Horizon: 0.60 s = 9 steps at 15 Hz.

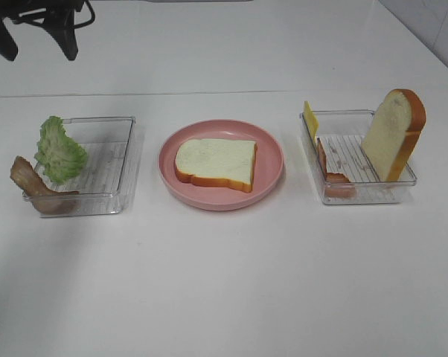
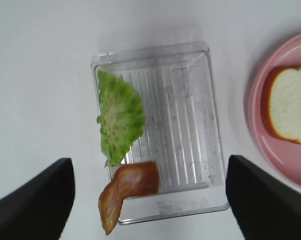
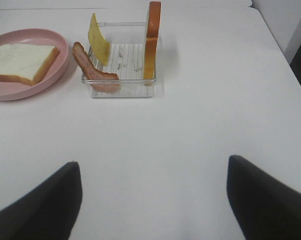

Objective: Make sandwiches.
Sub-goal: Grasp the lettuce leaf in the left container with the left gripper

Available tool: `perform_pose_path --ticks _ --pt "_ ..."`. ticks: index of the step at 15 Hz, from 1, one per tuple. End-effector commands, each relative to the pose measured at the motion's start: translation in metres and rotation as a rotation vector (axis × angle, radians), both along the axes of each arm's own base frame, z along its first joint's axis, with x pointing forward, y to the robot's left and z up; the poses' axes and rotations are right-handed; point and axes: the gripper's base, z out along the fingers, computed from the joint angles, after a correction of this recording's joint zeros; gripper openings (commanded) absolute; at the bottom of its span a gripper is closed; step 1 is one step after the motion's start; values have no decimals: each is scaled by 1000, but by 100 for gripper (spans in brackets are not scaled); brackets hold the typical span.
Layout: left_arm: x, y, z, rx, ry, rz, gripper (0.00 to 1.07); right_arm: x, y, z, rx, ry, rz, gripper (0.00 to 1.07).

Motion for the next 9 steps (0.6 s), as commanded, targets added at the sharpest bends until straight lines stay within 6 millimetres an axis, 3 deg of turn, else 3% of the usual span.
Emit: perform_pose_path --ticks 1,5,9 --pt "-11 10 -23 30 143 24 77 -1 0 0 -4 -22 -3 75" --pt "-1 31 -69 66 248 93 74 -1 0 0 -4 -22 -3 75" --pt "14 29 -101 66 233 87 70 -1 0 0 -4 -22 -3 75"
